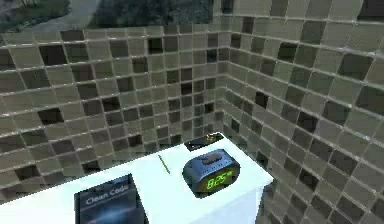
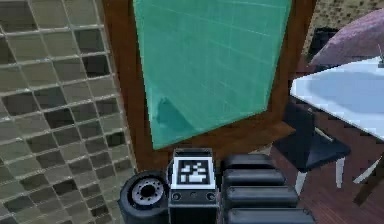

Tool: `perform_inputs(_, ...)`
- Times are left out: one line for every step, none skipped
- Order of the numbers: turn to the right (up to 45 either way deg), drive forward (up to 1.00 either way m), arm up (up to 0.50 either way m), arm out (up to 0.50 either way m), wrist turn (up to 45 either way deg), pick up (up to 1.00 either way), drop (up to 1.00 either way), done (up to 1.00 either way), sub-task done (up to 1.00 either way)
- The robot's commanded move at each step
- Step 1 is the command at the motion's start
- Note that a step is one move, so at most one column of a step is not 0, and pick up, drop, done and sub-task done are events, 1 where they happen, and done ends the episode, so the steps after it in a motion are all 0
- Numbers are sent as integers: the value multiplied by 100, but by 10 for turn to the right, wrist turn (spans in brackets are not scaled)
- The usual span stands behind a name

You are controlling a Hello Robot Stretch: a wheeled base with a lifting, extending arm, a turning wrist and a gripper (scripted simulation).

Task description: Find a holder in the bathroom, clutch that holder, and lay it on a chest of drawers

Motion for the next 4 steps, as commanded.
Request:
perform_inputs(-450,0,0,0,0,0,0,0,0)
perform_inputs(-450,0,0,0,0,0,0,0,0)
perform_inputs(-330,0,0,0,0,0,0,0,0)
perform_inputs(0,0,0,18,0,0,0,0,0)
